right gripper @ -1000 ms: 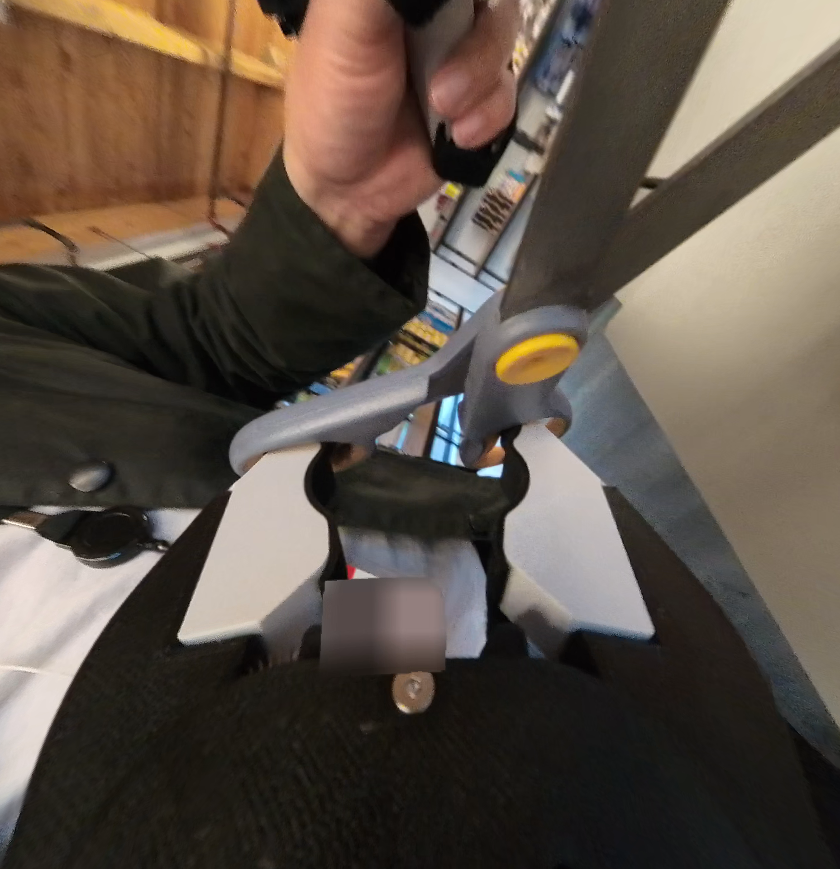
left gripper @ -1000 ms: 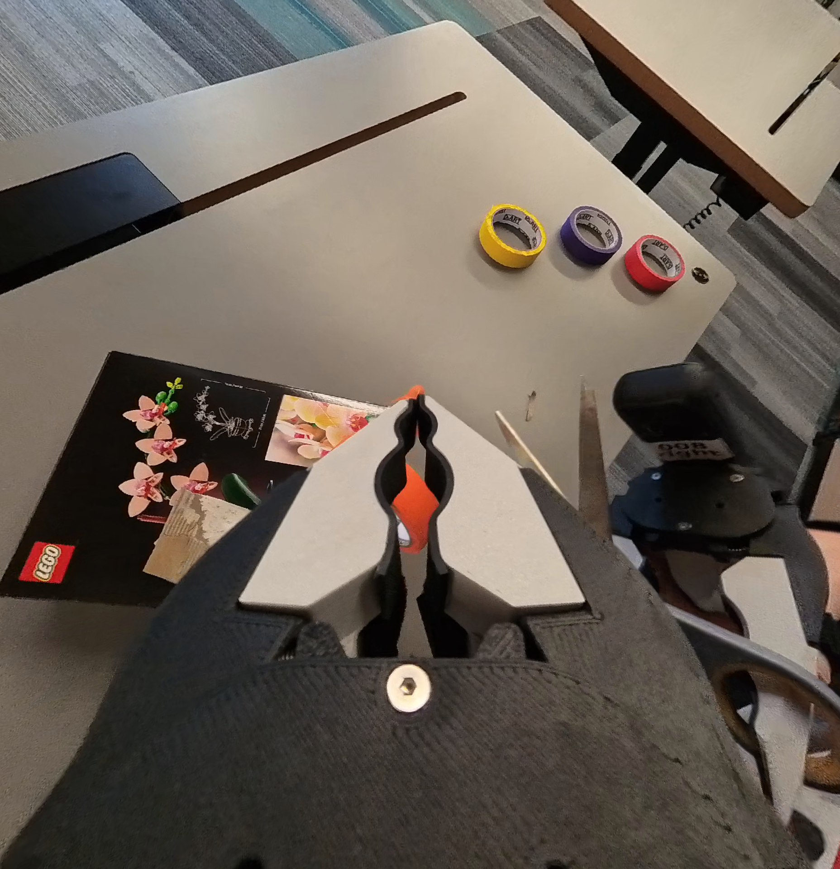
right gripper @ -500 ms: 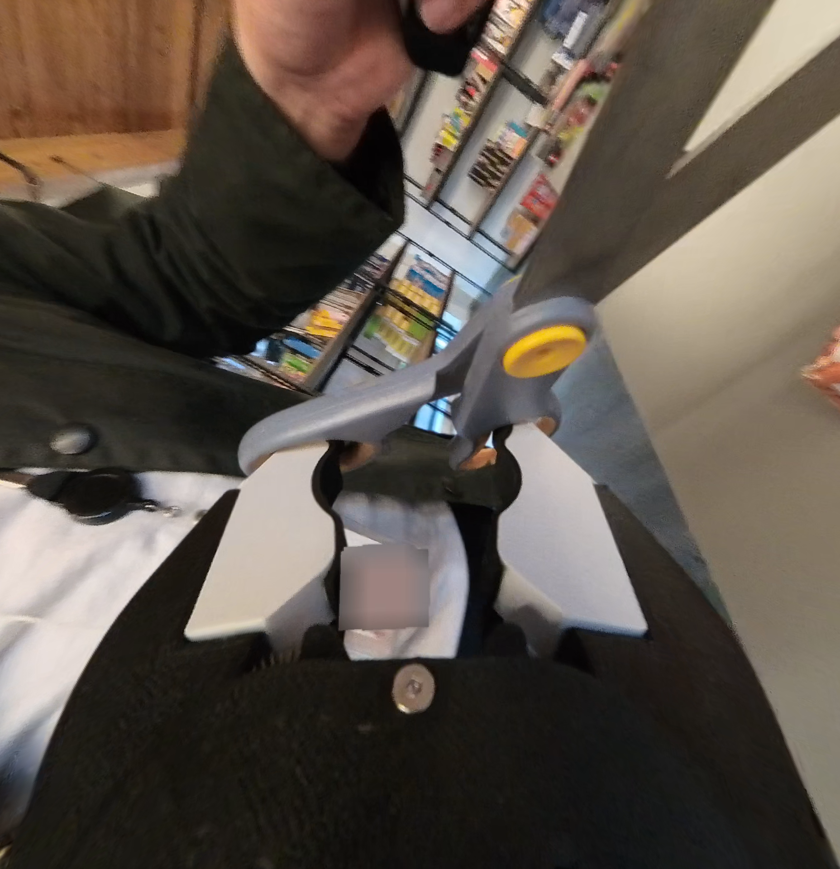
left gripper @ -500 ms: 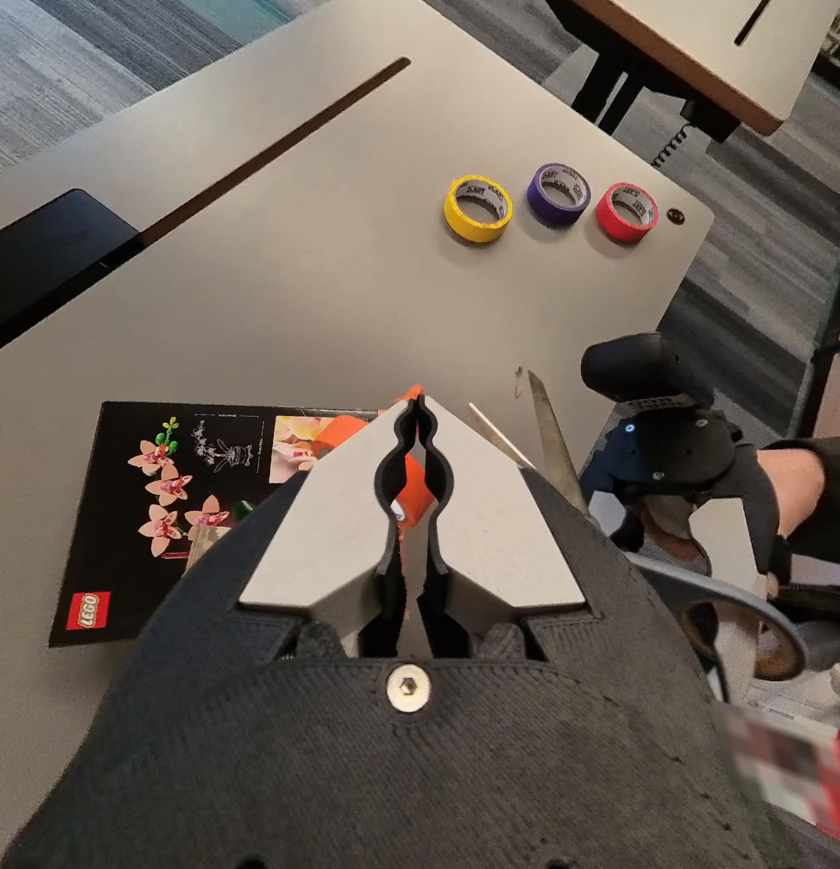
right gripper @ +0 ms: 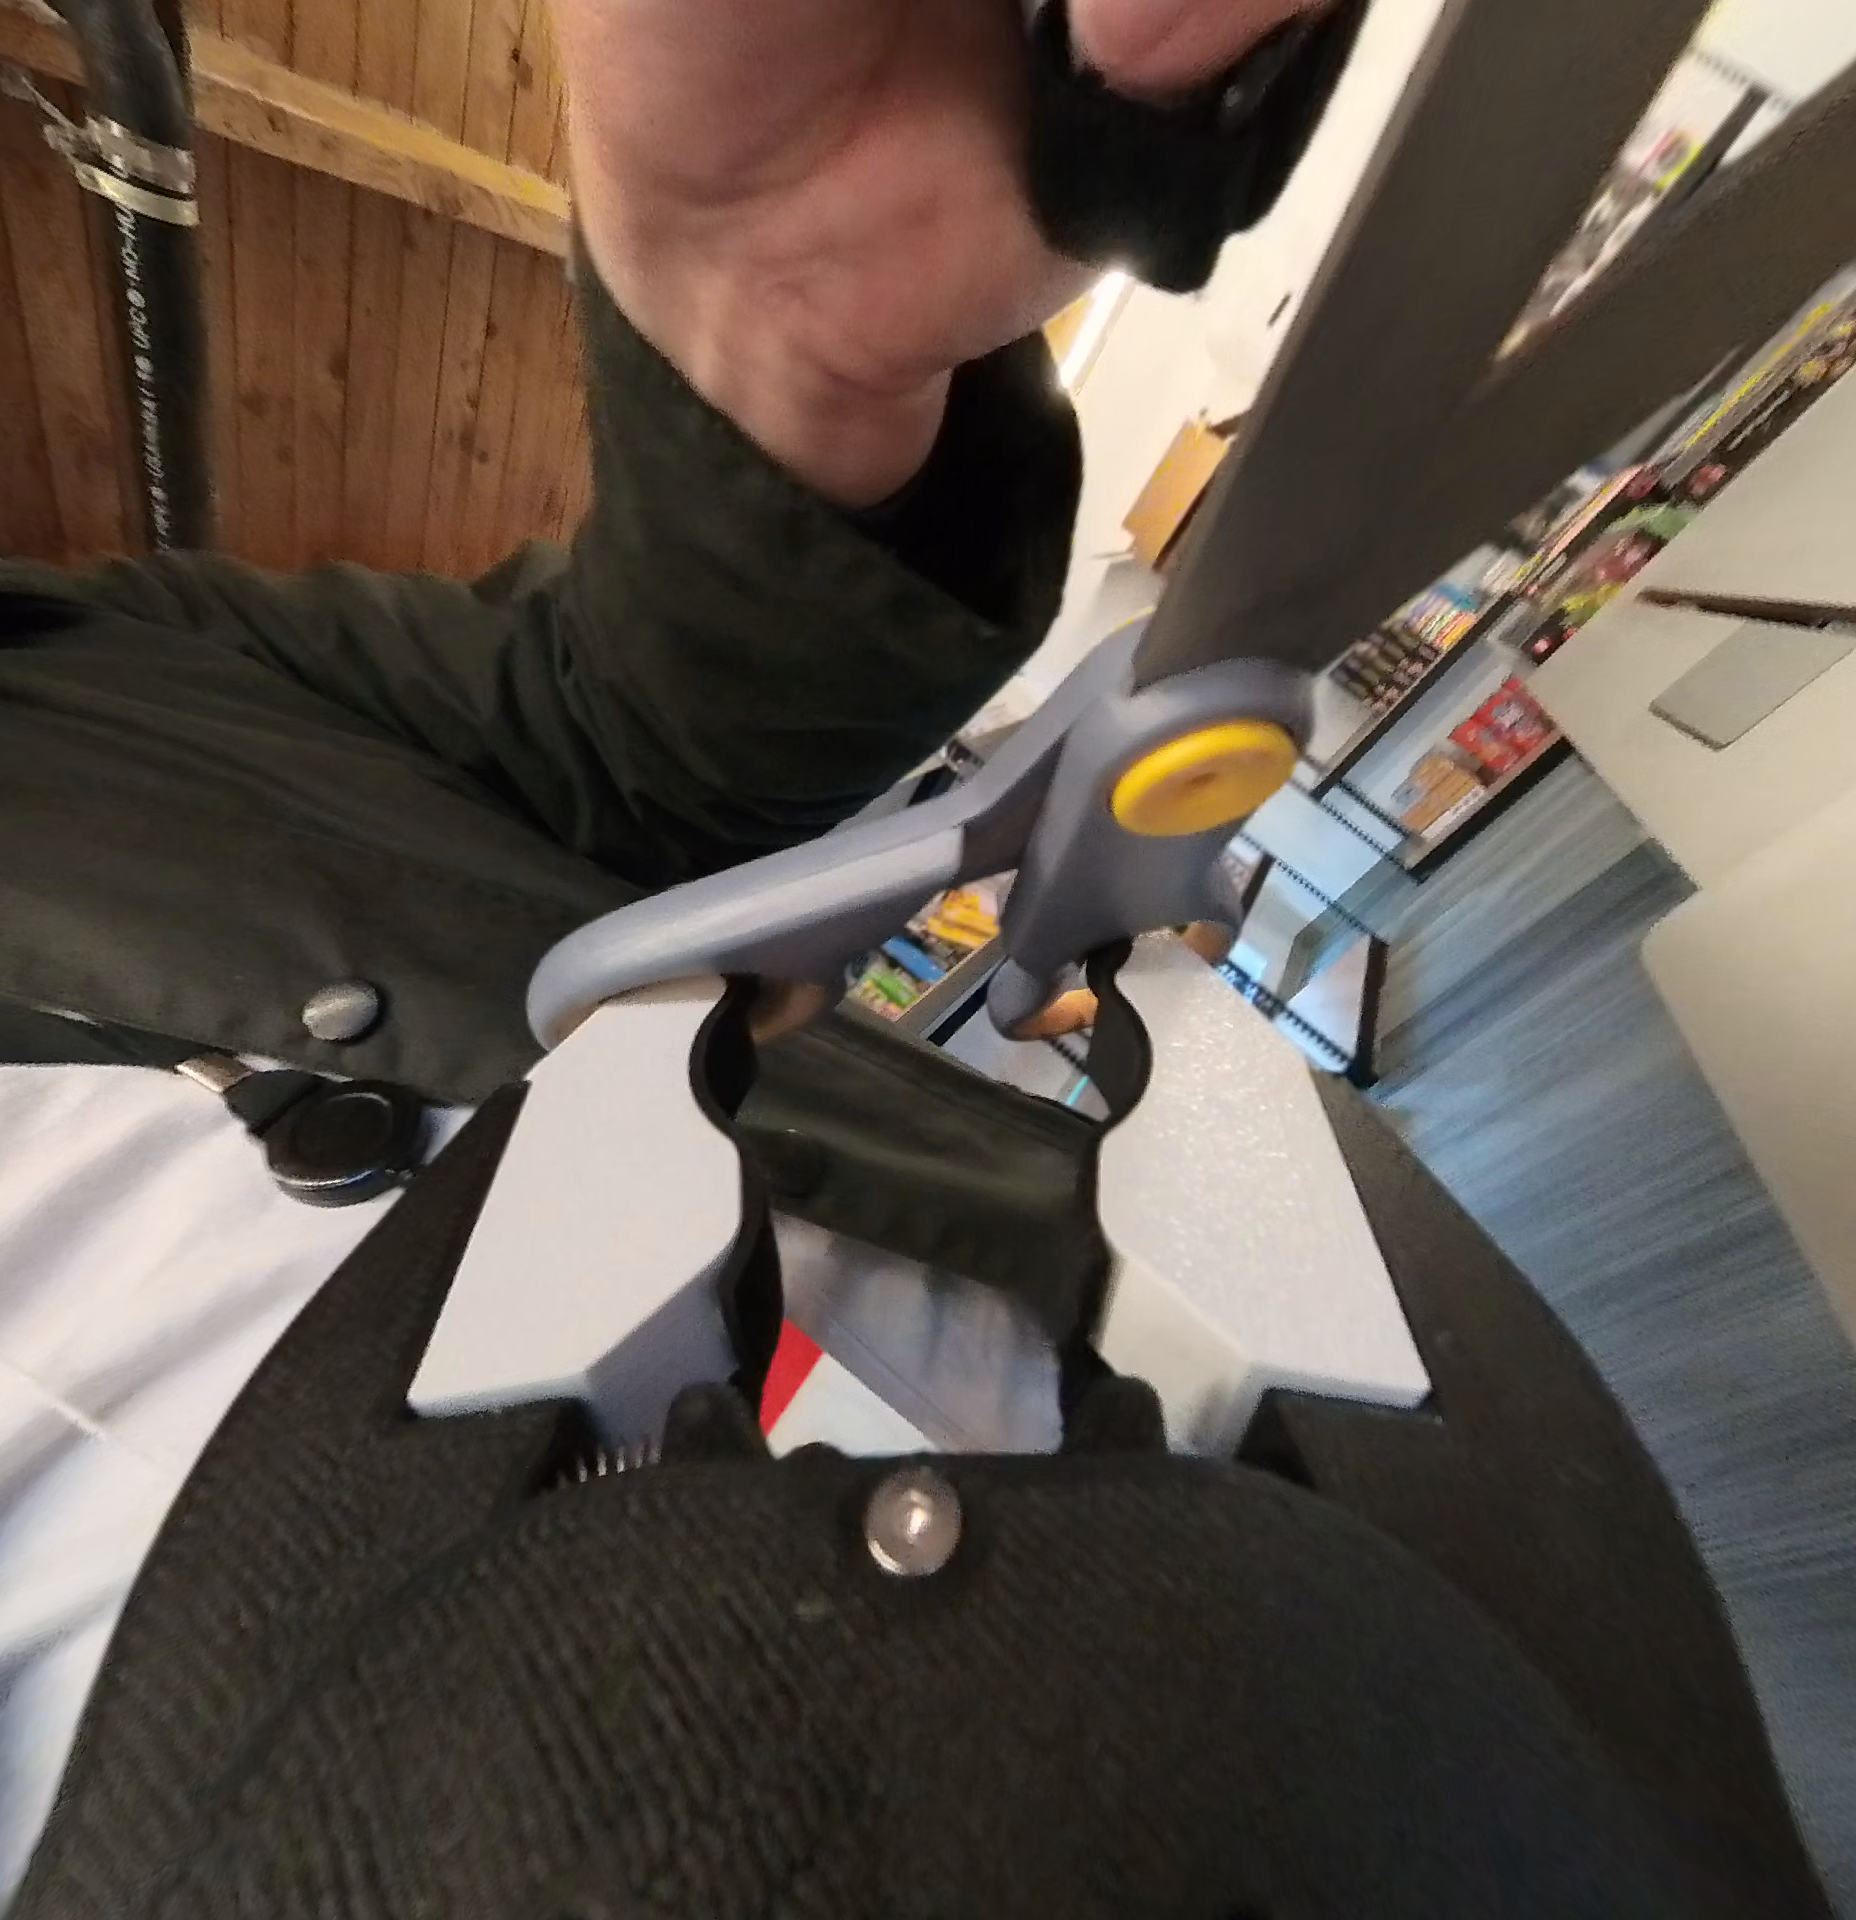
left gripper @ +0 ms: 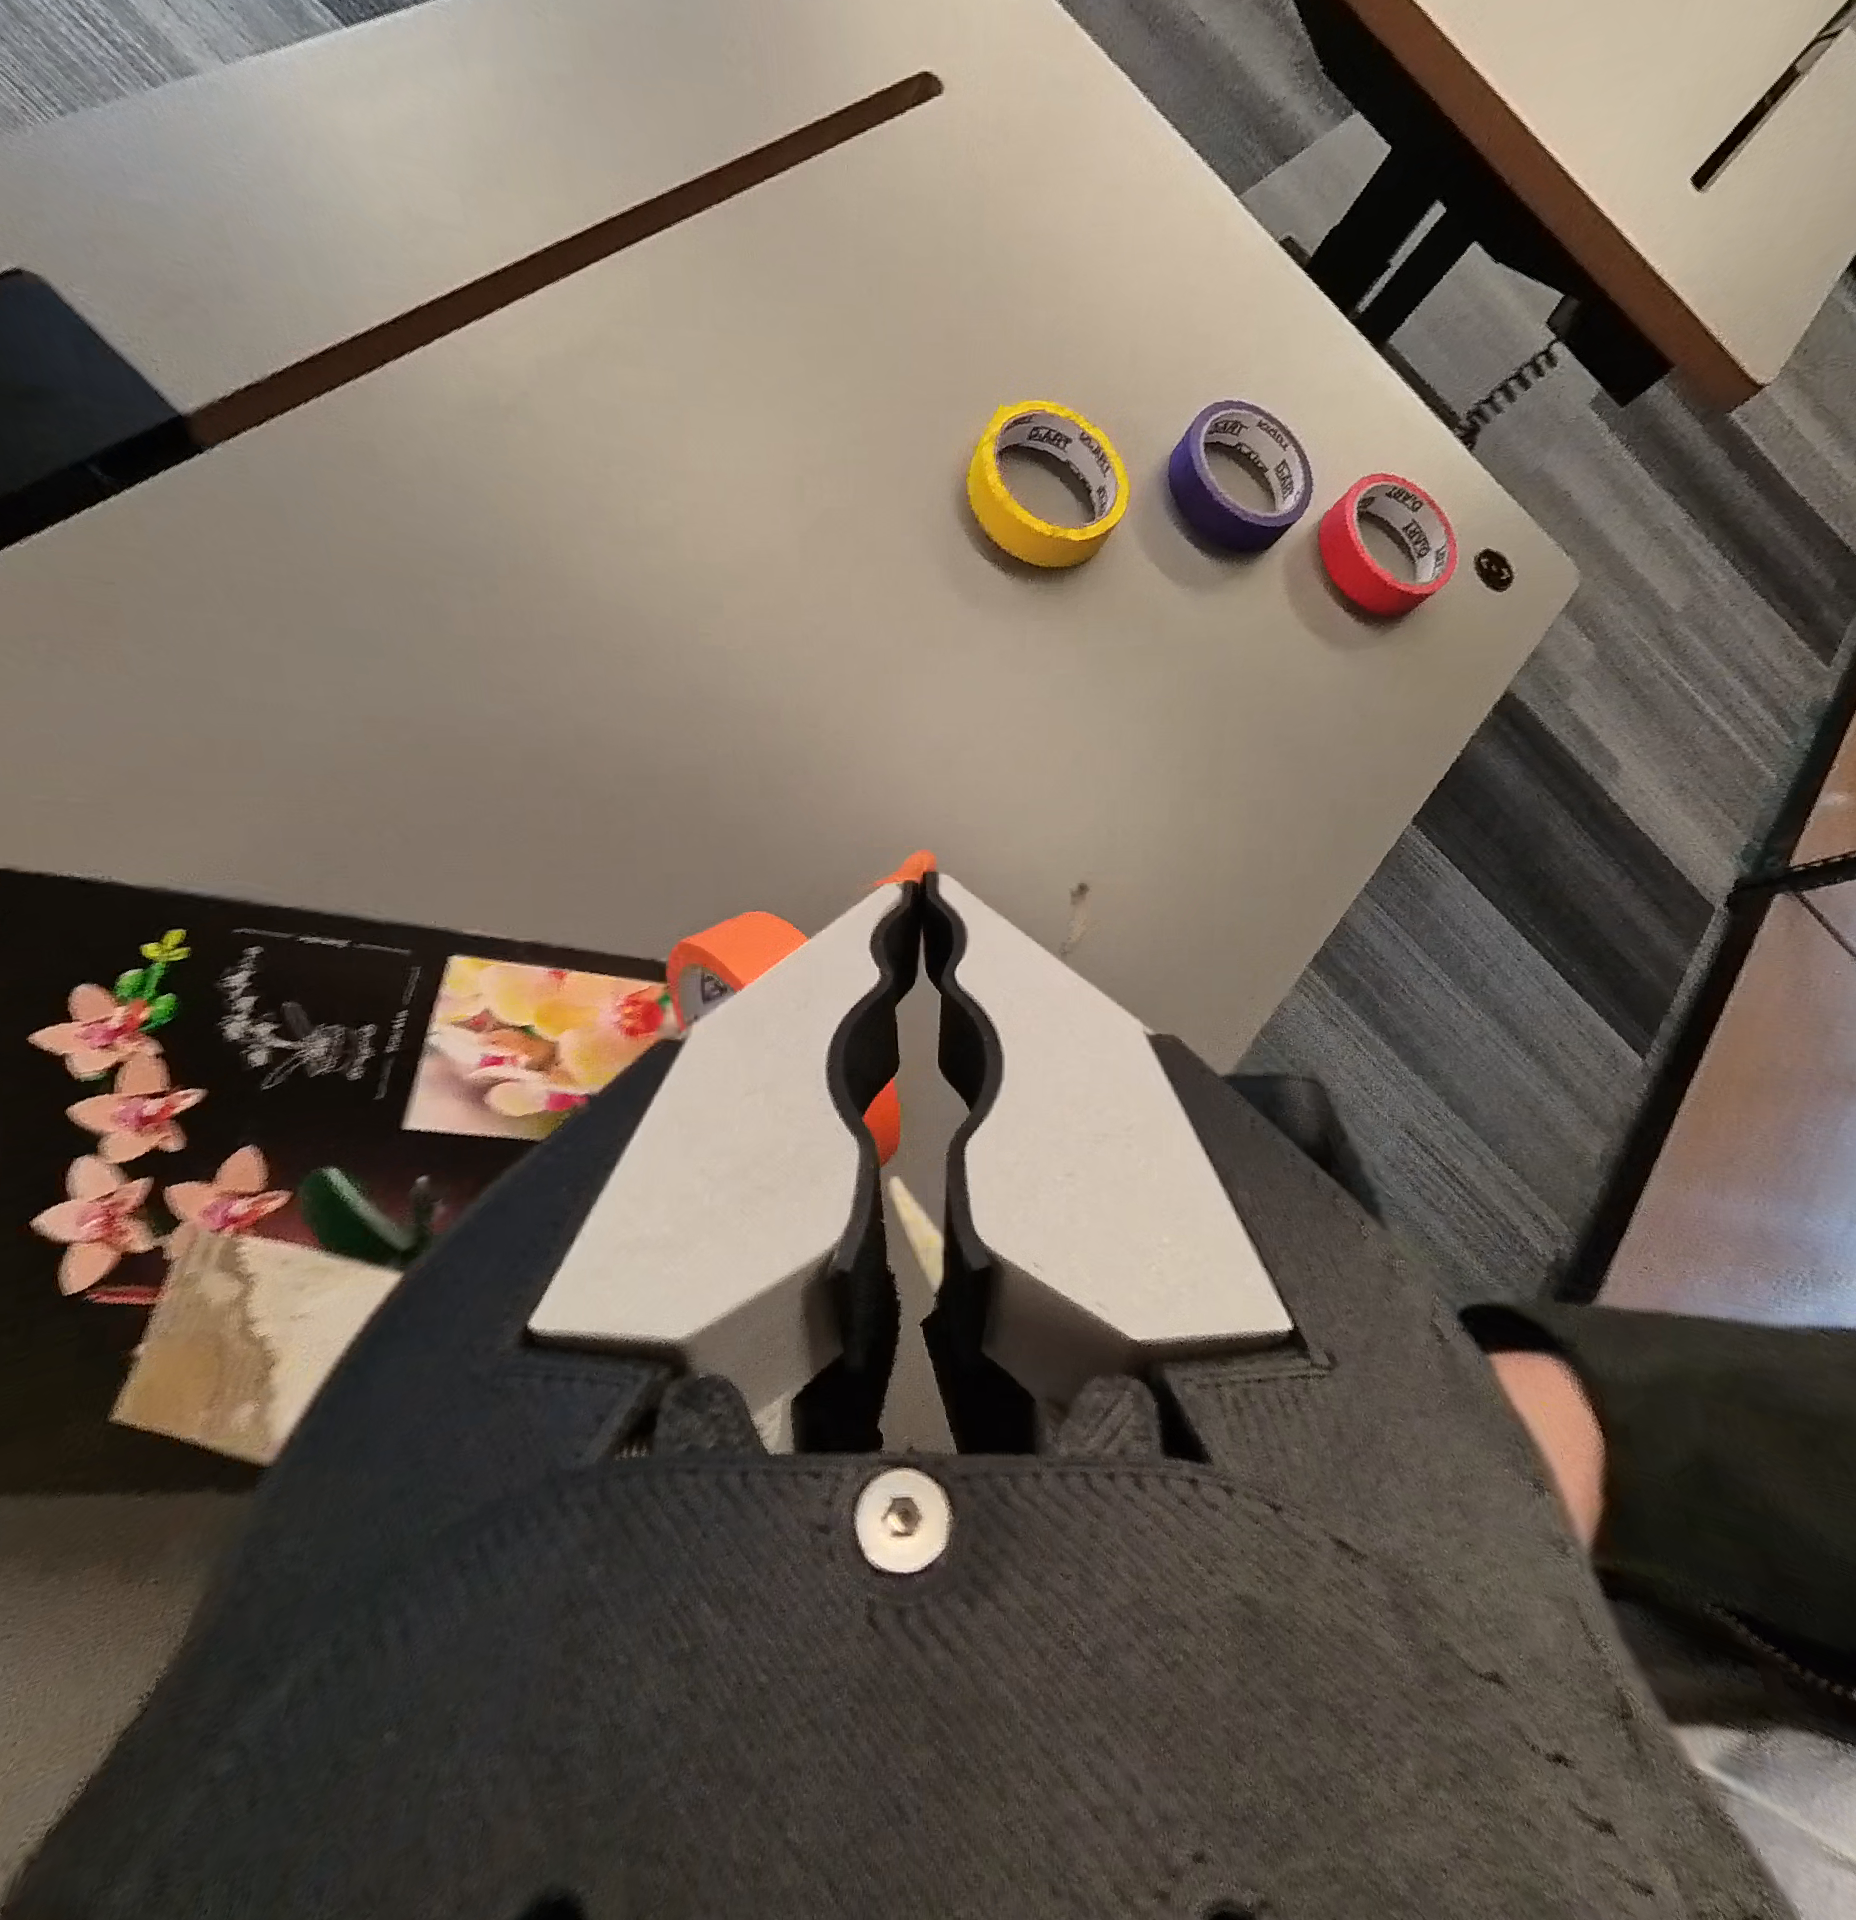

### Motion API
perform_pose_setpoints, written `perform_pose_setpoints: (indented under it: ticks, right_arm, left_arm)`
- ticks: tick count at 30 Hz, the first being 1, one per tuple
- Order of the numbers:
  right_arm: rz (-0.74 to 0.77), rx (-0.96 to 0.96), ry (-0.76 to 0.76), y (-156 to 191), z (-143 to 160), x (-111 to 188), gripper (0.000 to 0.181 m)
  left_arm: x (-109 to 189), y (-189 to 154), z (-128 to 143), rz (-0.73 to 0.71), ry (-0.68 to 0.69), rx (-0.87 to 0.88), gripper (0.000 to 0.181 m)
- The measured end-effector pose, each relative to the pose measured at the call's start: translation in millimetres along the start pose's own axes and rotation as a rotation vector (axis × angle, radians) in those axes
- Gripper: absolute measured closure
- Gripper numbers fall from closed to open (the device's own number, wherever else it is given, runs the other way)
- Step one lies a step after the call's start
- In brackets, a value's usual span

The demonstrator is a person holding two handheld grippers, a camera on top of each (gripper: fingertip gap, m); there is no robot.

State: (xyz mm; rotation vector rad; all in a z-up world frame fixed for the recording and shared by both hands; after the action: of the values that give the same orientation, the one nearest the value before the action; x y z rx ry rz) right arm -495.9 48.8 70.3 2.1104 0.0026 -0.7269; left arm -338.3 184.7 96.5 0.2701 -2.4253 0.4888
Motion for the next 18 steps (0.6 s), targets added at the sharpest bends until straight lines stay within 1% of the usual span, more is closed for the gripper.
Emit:
perform_pose_setpoints:
  ticks: [3, 6, 11, 14, 16, 18]
  right_arm:
    - [0.025, 0.046, -0.046, -4.3, -5.1, 11.6, 0.119]
    - [0.059, 0.060, -0.096, -14.5, -10.6, 31.5, 0.119]
    - [0.104, 0.073, -0.188, -34.2, -17.8, 65.4, 0.119]
    - [0.112, 0.063, -0.240, -45.6, -20.9, 79.1, 0.120]
    - [0.118, 0.057, -0.248, -52.1, -20.8, 84.0, 0.120]
    - [0.113, 0.045, -0.244, -55.4, -19.6, 86.0, 0.120]
  left_arm:
    - [-18.0, -14.8, -0.8, 0.015, 0.005, 0.039, 0.181]
    - [-38.3, -20.9, 3.2, 0.021, 0.005, 0.100, 0.181]
    - [-69.9, -10.4, 27.9, 0.010, 0.022, 0.224, 0.181]
    - [-82.7, -1.5, 42.1, 0.002, 0.023, 0.309, 0.181]
    - [-86.8, 0.1, 42.8, 0.010, 0.002, 0.344, 0.181]
    - [-89.2, -3.1, 40.0, 0.023, 0.001, 0.306, 0.181]
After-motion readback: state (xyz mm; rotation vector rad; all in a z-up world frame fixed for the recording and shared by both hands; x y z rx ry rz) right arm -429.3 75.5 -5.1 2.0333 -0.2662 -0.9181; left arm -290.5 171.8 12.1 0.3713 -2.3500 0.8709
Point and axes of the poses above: each gripper's, where its closed fingertips meet, x back along the fingers, z out of its underside, y = z × x across the jaws, the point moved 2 cm from there along x, back along the fingers, and after that the axes turned 3 degrees about -y, right-handed, at the moved point
